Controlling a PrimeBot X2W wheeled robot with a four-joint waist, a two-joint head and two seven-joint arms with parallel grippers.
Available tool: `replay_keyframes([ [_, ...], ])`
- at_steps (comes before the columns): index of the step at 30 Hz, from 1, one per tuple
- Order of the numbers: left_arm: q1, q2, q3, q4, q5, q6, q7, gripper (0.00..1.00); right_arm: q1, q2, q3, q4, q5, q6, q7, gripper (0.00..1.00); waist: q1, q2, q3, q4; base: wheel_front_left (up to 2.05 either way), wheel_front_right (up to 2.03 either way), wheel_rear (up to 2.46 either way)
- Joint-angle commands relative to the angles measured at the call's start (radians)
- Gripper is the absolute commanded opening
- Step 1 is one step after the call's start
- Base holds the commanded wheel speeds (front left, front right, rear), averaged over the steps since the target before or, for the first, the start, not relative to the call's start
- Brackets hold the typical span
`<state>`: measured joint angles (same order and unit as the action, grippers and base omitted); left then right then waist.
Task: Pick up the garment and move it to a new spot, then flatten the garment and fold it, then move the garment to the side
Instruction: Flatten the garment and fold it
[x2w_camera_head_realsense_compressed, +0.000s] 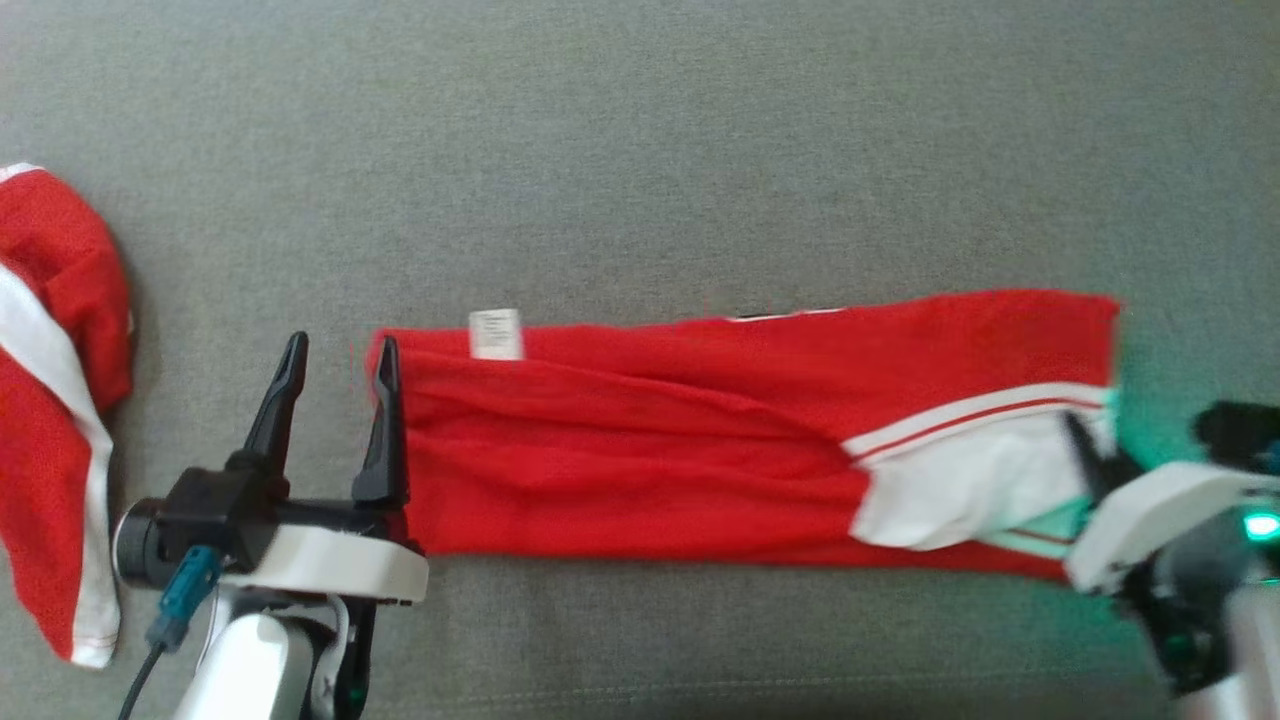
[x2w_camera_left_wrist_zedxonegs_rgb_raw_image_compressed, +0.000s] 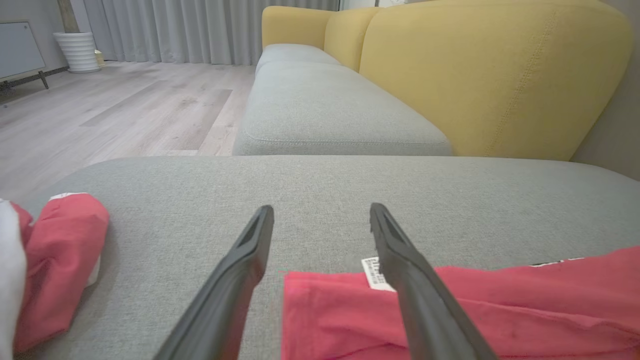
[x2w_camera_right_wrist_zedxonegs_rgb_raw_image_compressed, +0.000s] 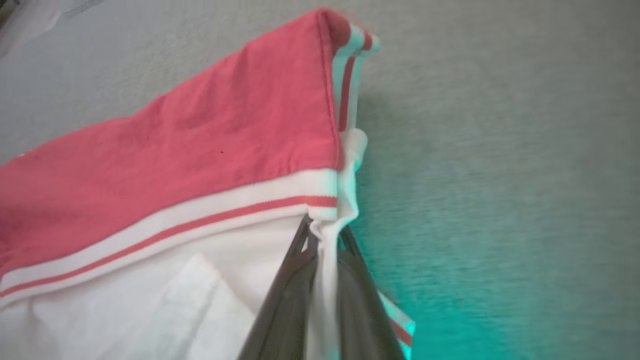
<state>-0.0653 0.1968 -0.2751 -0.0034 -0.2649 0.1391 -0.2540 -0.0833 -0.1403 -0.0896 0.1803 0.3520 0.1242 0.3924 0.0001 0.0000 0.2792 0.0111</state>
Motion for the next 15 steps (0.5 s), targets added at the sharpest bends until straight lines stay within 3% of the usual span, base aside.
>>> replay_keyframes([
  [1,-0.029,0.005,0.044,-0.036,0.012,-0.007,-0.008,1.0,-0.031,-0.04,-0.022,-0.042,0.001,0.007,0.006,0.0,-0.0001,0.0,0.001,-0.004,0.0,0.0,0.0],
  [9,-0.023,-0.009,0.057,-0.036,0.017,-0.021,-0.008,1.0,-0.039,-0.118,-0.169,-0.095,-0.006,0.007,0.052,0.0,-0.0001,0.0,-0.005,-0.013,0.0,0.0,0.0],
  [15,-0.016,-0.02,0.068,-0.034,0.018,-0.029,-0.008,1.0,-0.037,-0.131,-0.158,-0.158,-0.002,0.007,0.081,0.0,-0.0001,0.0,-0.018,-0.016,0.0,0.0,0.0],
])
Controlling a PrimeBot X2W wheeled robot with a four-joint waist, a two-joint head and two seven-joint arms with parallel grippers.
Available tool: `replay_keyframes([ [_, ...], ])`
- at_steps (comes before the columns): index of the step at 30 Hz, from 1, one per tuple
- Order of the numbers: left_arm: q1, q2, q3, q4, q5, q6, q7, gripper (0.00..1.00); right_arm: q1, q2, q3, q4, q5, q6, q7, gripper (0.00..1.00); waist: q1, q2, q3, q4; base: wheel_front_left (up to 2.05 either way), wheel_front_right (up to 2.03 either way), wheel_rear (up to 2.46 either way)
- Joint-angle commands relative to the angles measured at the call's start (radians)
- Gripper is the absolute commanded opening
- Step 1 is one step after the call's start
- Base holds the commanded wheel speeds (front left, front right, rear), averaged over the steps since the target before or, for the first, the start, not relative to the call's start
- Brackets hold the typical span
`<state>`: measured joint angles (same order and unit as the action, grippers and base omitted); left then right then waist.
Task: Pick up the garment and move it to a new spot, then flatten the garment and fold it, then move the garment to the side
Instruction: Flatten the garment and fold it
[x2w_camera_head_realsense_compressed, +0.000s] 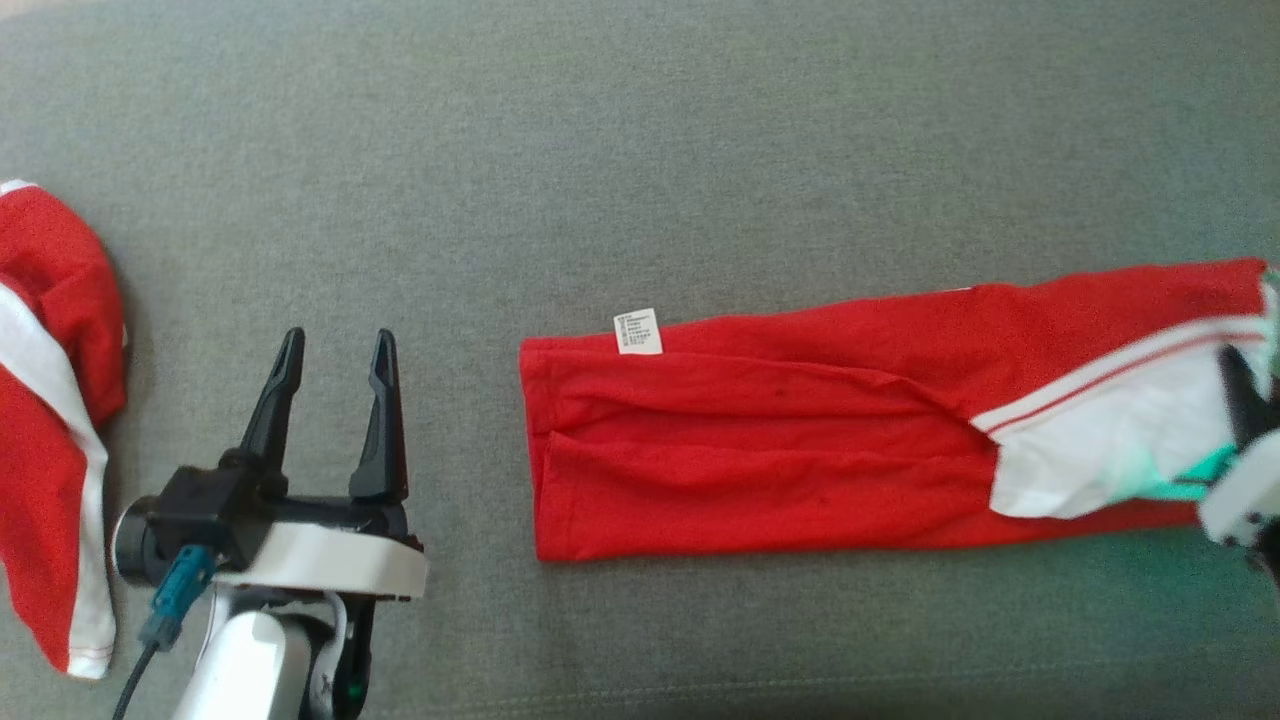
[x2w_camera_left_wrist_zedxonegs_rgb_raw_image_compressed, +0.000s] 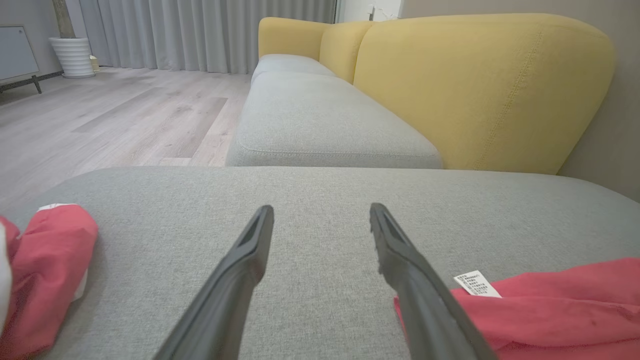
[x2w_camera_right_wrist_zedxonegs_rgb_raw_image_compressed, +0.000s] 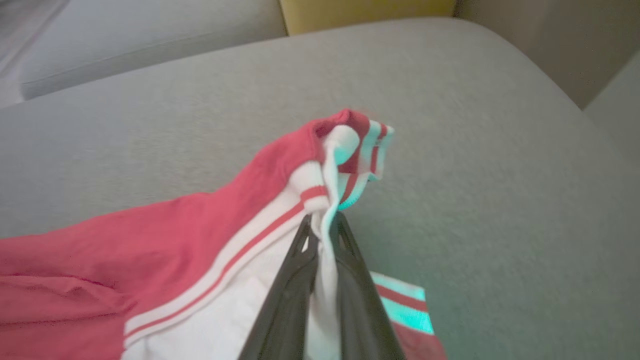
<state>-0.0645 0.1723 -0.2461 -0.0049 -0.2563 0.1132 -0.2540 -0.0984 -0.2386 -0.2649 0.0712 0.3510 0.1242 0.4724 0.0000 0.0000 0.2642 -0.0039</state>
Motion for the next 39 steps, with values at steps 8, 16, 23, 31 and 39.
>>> replay_keyframes([
  [8,-0.002,-0.009,0.05,-0.019,0.013,-0.011,-0.008,1.0,-0.05,0.026,0.24,-0.289,0.007,0.007,0.08,0.0,0.0,0.0,-0.032,-0.008,0.0,0.0,0.0],
  [16,-0.014,-0.019,0.034,0.004,0.016,-0.029,-0.008,1.0,-0.14,0.175,0.559,-0.201,0.08,0.007,0.028,0.0,0.0,0.0,-0.046,0.017,0.0,0.0,0.0],
  [23,-0.023,-0.03,0.024,0.018,0.02,-0.042,-0.008,1.0,-0.197,0.188,0.77,0.037,0.22,0.007,-0.188,0.0,0.0,0.0,-0.037,0.07,0.0,0.0,0.0],
  [31,-0.029,-0.037,0.026,0.028,0.025,-0.049,-0.008,1.0,-0.298,0.188,0.9,0.232,0.318,0.007,-0.345,0.0,0.0,0.0,-0.027,0.084,0.0,0.0,0.0],
  [39,-0.022,-0.04,0.027,0.039,0.027,-0.057,-0.008,1.0,-0.37,0.188,0.971,0.288,0.293,0.007,-0.484,1.0,0.0,0.0,-0.04,0.076,0.0,0.0,0.0],
])
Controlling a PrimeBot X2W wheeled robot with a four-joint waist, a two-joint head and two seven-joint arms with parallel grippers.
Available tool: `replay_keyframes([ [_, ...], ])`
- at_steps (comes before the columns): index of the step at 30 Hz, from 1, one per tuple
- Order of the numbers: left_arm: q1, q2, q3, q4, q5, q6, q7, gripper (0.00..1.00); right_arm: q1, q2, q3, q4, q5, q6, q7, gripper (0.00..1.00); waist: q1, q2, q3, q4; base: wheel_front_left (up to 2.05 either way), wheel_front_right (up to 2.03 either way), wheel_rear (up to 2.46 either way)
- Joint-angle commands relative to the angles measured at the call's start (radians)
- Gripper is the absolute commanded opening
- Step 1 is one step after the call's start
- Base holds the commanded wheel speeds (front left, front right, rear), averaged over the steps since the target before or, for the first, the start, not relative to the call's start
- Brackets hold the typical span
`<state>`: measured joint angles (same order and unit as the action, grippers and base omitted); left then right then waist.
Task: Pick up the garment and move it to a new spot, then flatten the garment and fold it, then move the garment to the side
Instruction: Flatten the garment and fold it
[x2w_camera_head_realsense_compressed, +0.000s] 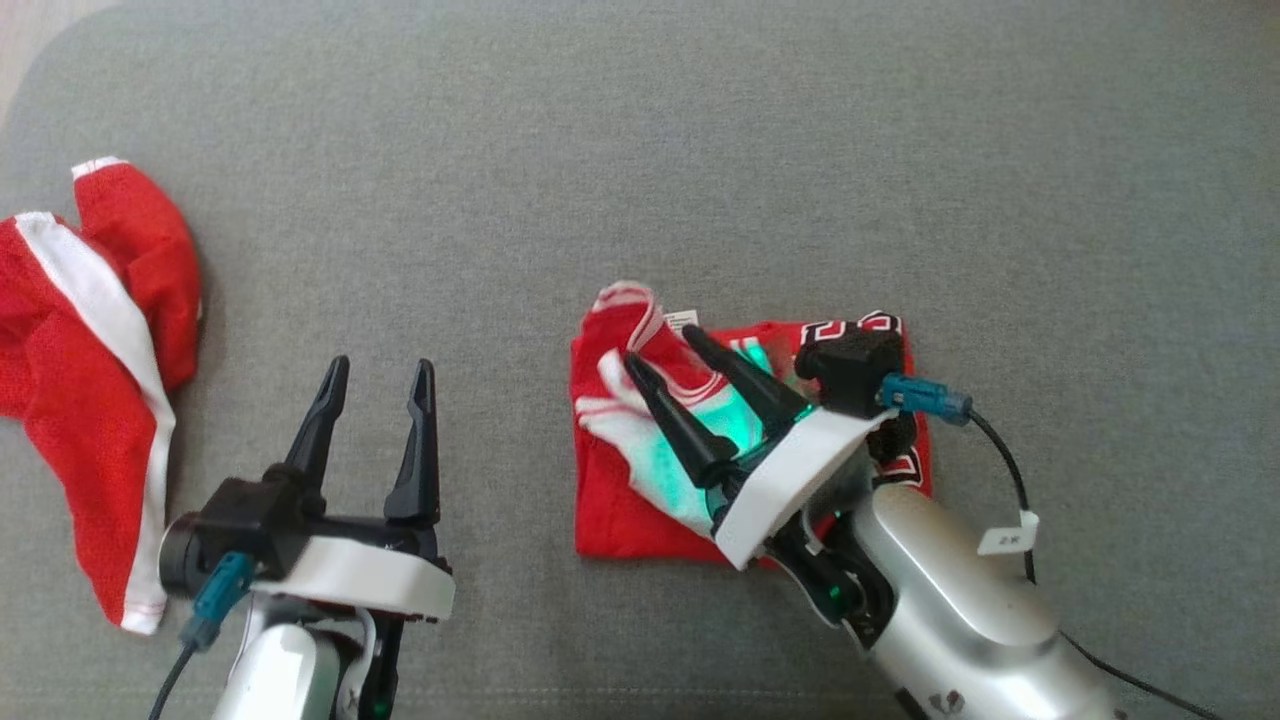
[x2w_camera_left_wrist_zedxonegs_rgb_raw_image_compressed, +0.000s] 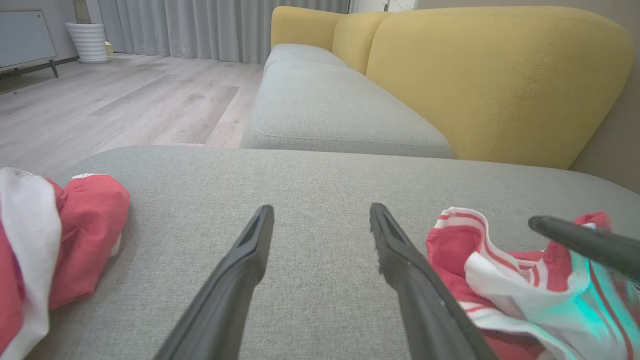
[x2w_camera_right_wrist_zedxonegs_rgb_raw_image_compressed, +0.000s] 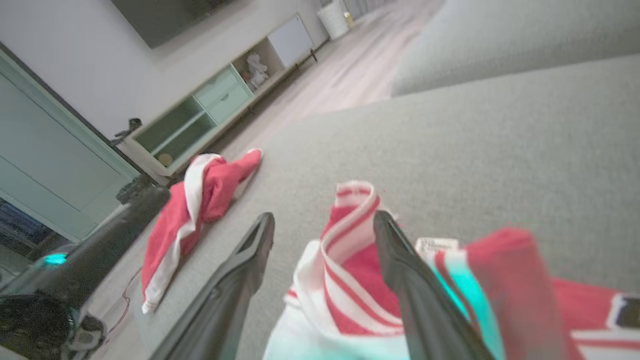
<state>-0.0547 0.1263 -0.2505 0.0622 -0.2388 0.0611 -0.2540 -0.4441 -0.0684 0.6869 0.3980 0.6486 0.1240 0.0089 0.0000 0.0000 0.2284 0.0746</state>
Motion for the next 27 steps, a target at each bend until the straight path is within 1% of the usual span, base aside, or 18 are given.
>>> replay_keyframes([
  [1,-0.03,0.006,0.031,-0.026,0.009,-0.006,-0.008,1.0,-0.027,0.018,0.023,-0.051,-0.003,0.007,-0.04,1.0,0.0,0.0,-0.007,-0.005,0.0,0.0,0.0],
  [3,-0.028,0.007,0.031,-0.025,0.009,-0.007,-0.008,1.0,-0.03,0.018,0.025,-0.068,-0.002,0.007,-0.061,1.0,0.0,0.0,-0.01,-0.007,0.0,0.0,0.0],
  [6,-0.023,0.011,0.033,-0.021,0.011,-0.005,-0.008,1.0,-0.035,0.018,0.009,-0.112,-0.046,0.007,-0.108,1.0,0.0,0.0,-0.022,-0.017,0.0,0.0,0.0],
  [9,-0.02,0.017,0.036,-0.023,0.014,-0.002,-0.008,1.0,-0.016,0.018,-0.075,-0.152,-0.123,0.007,-0.145,1.0,0.0,0.0,-0.035,-0.028,0.0,0.0,0.0],
  [12,-0.015,0.025,0.041,-0.026,0.015,0.002,-0.008,1.0,0.031,0.016,-0.204,-0.199,-0.204,0.007,-0.153,1.0,0.0,0.0,-0.048,-0.039,0.0,0.0,0.0],
  [17,-0.001,0.038,0.045,-0.04,0.02,0.011,-0.006,1.0,0.154,-0.018,-0.429,-0.3,-0.314,0.007,-0.105,1.0,0.0,0.0,-0.07,-0.055,0.0,0.0,0.0],
  [20,0.009,0.046,0.046,-0.048,0.022,0.015,-0.002,1.0,0.236,-0.04,-0.533,-0.364,-0.361,0.007,-0.068,1.0,0.0,0.0,-0.084,-0.062,0.0,0.0,0.0],
  [23,0.023,0.054,0.046,-0.055,0.019,0.017,0.007,1.0,0.314,-0.059,-0.589,-0.427,-0.391,0.007,-0.03,1.0,0.0,0.0,-0.098,-0.069,0.0,0.0,0.0],
  [27,0.039,0.065,0.048,-0.066,0.014,0.018,0.017,1.0,0.389,-0.075,-0.607,-0.496,-0.405,0.007,0.009,1.0,0.0,0.0,-0.108,-0.077,0.0,0.0,0.0],
])
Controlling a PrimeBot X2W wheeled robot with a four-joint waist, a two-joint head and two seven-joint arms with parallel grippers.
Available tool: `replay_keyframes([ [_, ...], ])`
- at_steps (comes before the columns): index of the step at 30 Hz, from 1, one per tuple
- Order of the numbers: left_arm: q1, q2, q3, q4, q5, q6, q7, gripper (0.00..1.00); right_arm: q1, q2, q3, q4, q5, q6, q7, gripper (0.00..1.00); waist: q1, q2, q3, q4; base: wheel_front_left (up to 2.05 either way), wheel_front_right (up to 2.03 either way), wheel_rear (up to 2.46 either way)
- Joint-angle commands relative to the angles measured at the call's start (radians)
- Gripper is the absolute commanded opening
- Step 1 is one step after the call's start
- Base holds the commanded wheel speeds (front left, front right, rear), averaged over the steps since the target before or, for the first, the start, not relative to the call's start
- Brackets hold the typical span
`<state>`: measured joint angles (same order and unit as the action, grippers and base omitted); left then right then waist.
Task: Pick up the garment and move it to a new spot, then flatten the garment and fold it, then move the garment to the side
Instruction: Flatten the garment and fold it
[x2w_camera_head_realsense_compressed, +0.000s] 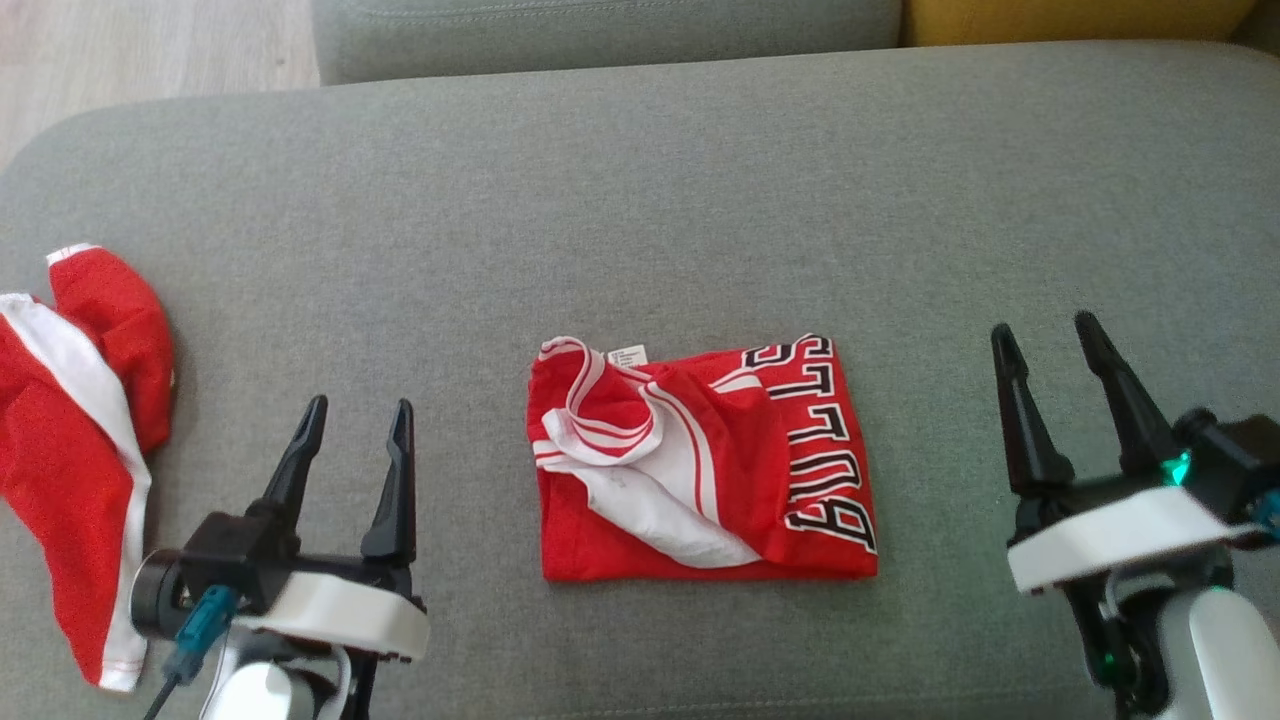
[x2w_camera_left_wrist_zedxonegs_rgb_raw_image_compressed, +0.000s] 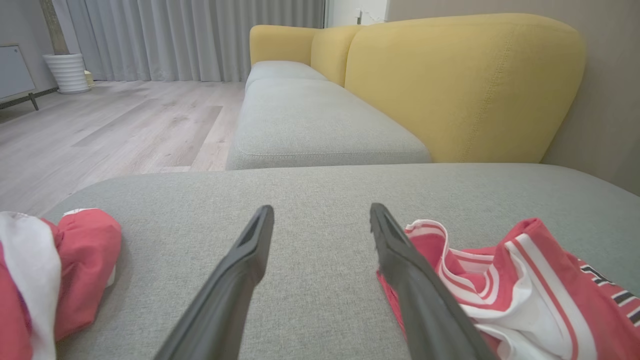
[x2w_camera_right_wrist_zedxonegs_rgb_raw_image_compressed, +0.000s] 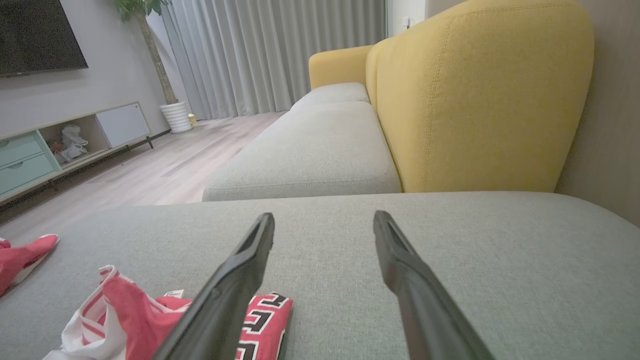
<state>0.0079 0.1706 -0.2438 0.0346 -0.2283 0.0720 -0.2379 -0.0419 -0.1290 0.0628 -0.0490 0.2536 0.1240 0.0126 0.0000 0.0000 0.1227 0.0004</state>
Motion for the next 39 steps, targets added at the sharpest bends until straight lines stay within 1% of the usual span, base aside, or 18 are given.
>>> replay_keyframes([
  [1,-0.021,0.023,0.041,-0.04,0.003,0.007,0.004,1.0,0.001,-0.014,0.016,-0.062,-0.012,0.007,0.013,1.0,0.0,0.0,-0.005,-0.004,0.0,0.0,0.0],
  [9,-0.005,0.032,0.036,-0.048,0.0,0.014,0.017,1.0,0.053,0.009,-0.002,-0.108,-0.014,0.007,0.041,1.0,0.0,0.0,-0.013,-0.005,0.0,0.0,0.0],
  [22,-0.008,0.037,0.03,-0.055,-0.006,0.022,0.023,1.0,0.055,0.014,-0.004,-0.096,-0.016,0.007,0.061,1.0,0.0,0.0,-0.005,0.003,0.0,0.0,0.0],
  [23,-0.009,0.037,0.029,-0.056,-0.006,0.023,0.023,1.0,0.054,0.014,-0.004,-0.088,-0.015,0.007,0.068,0.19,0.0,0.0,-0.003,0.004,0.0,0.0,0.0],
  [24,-0.01,0.036,0.027,-0.057,-0.007,0.022,0.023,1.0,0.051,0.013,-0.005,-0.079,-0.014,0.007,0.07,0.0,0.0,0.0,-0.001,0.005,0.0,0.0,0.0],
  [29,-0.025,0.035,0.019,-0.058,-0.01,0.019,0.023,1.0,0.01,0.017,0.028,0.014,-0.002,0.007,0.075,0.0,0.0,0.0,0.016,0.015,0.0,0.0,0.0],
  [39,-0.069,0.025,0.002,-0.048,-0.016,0.01,0.015,1.0,-0.169,0.061,0.207,0.325,0.062,0.007,0.02,0.0,0.0,0.0,0.068,0.057,0.0,0.0,0.0],
])
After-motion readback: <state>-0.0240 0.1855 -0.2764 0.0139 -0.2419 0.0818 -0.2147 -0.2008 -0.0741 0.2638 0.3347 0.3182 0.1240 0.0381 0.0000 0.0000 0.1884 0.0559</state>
